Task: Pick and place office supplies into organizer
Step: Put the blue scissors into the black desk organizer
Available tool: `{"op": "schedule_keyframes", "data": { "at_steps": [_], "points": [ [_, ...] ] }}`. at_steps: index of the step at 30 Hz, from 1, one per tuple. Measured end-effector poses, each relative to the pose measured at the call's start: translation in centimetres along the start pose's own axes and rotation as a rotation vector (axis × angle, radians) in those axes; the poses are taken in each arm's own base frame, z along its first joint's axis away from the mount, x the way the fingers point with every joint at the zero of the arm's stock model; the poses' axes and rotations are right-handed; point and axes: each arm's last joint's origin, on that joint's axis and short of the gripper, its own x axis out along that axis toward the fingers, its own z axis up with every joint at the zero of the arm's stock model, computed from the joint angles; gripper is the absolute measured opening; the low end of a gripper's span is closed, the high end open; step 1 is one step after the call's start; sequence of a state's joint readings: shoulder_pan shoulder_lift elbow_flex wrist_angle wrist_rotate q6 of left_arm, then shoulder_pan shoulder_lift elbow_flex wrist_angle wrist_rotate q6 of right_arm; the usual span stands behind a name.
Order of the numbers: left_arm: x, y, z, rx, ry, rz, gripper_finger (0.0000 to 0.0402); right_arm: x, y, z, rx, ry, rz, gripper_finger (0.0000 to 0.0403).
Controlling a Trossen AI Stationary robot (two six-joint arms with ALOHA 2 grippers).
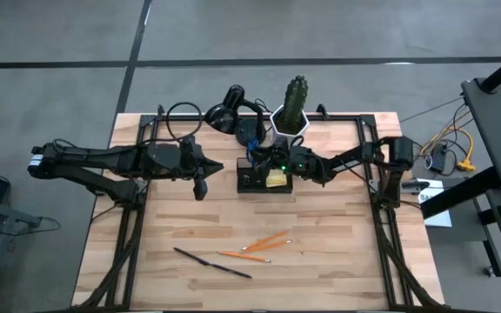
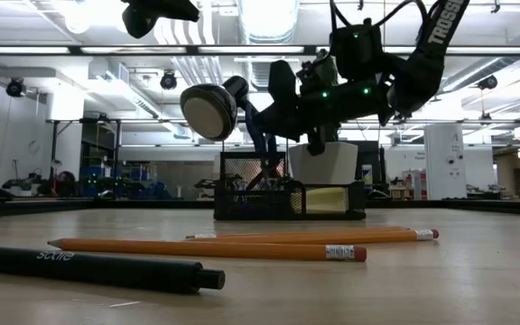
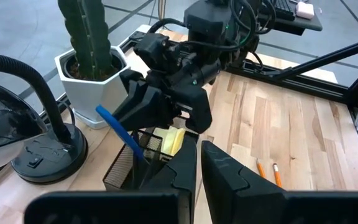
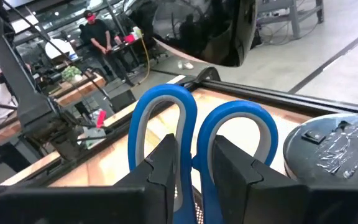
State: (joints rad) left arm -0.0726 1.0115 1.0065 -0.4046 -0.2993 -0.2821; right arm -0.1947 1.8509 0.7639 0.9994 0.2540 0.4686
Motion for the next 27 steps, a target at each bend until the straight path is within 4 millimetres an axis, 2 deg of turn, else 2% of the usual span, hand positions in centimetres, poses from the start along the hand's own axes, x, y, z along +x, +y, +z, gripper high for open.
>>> {"op": "schedule_keyframes", "data": {
  "at_steps": [18, 27],
  "points": [
    [0.0, 0.01, -0.02, 0.001, 0.002, 0.001, 0.0008, -0.21, 0.04, 0.23, -0.043, 0.049, -0.003, 0.0066],
    [0.0, 0.01, -0.01, 0.002, 0.002, 0.001, 0.0008, -0.21, 0.04, 0.22, -0.046, 0.05, -0.004, 0.0084]
  ]
}}
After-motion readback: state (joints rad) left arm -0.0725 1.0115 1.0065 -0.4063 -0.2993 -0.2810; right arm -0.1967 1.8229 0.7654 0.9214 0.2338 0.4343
